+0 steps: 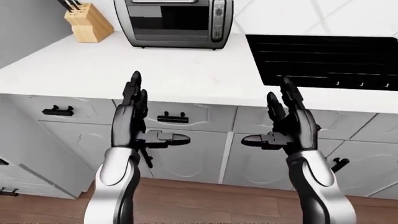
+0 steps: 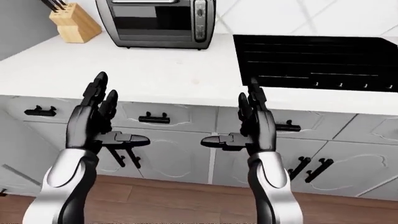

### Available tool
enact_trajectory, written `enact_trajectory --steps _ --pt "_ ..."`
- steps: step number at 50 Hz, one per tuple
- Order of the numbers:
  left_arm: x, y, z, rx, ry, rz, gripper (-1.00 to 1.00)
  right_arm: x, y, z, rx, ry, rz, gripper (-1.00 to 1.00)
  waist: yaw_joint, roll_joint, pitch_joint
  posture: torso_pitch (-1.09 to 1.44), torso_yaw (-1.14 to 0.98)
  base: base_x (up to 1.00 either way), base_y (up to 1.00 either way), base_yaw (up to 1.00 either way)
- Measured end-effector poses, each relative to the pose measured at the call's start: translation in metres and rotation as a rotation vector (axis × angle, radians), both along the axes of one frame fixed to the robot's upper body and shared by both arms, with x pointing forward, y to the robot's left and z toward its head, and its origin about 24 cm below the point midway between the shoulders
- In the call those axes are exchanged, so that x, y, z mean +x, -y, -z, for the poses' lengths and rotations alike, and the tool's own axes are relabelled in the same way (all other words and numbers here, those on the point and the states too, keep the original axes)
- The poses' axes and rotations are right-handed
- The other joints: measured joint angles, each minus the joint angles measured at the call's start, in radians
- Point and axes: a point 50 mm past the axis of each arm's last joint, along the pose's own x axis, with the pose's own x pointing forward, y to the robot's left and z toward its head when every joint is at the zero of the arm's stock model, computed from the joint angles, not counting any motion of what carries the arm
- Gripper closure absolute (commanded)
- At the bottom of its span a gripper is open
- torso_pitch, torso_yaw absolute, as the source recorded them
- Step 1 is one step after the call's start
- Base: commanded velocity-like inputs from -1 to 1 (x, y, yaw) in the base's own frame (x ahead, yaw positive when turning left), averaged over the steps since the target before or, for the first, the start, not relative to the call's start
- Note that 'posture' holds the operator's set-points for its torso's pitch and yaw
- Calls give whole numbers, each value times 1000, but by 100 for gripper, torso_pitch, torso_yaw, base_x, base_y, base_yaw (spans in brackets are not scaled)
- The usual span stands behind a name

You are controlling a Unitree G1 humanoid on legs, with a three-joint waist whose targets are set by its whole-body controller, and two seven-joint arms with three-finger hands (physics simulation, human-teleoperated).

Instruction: Open the toaster oven door.

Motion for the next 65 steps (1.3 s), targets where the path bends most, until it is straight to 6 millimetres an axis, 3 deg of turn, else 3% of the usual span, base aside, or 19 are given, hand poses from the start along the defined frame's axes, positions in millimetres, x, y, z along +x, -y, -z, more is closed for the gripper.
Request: enact_trajectory --steps 2,6,9,17,26,32,35,37,40,42,46,48,50,52,54,58,62,63,65 --pt "0 1 -2 2 10 6 -100 0 1 -1 4 8 3 -100 -5 24 -8 0 0 0 0 0" --pt "2 -3 5 4 -30 -9 -100 2 -2 5 0 -22 -9 -100 4 -4 -6 0 0 0 0 0" --pt "2 -4 5 7 -39 -18 -100 1 -2 2 -9 -11 -11 -100 11 -11 -9 0 0 0 0 0" --pt "2 -2 0 9 -12 -5 -100 0 -2 -2 -19 9 -11 -100 17 -12 -17 0 0 1 0 0" --pt "4 -1 4 10 -28 -7 -100 1 -1 0 -19 7 -14 -100 18 -10 -3 0 0 9 0 0" --pt "4 6 1 4 -10 32 -100 1 8 -1 -20 17 26 -100 6 22 -2 0 0 11 0 0" --pt "4 5 2 5 -18 26 -100 2 7 -1 -18 19 21 -100 8 55 9 0 0 22 0 0" --pt "4 0 6 8 -32 2 -100 2 2 1 -9 14 -5 -100 20 35 21 0 0 27 0 0" --pt "5 -4 10 9 -51 -23 -100 2 -3 5 -6 -3 -32 -100 24 44 15 0 0 29 0 0" --pt "5 -3 8 10 -38 -21 -100 2 -2 3 -7 5 -29 -100 24 31 10 0 0 29 0 0" --pt "4 -1 4 9 -12 -9 -100 -1 -1 -3 -10 36 -21 -100 33 -17 12 0 0 29 0 0" --pt "4 -1 4 9 -7 -8 -100 -1 -1 -4 -9 45 -22 -100 34 -58 4 0 0 29 0 0" --pt "5 3 8 1 -25 9 -100 -1 3 0 -13 28 -7 -100 16 -50 10 0 0 28 0 0" --pt "6 6 12 1 -52 28 -100 -1 7 6 -12 0 13 -100 9 -57 11 0 0 29 0 0" --pt "6 5 12 0 -57 28 -100 -1 7 6 -14 -6 18 -100 7 -44 10 0 0 30 0 0" --pt "5 4 6 2 -21 17 -100 -1 5 2 -15 21 7 -100 3 3 17 0 0 29 0 0" --pt "5 4 3 4 -2 19 -100 -1 4 1 -16 31 3 -100 -3 68 3 0 0 29 0 0" --pt "5 1 5 7 -9 8 -100 0 1 2 -10 23 -7 -100 4 57 5 0 0 30 0 0" --pt "6 -3 12 6 -44 -14 -100 0 -2 7 -7 -1 -26 -100 16 57 14 0 0 30 0 0"
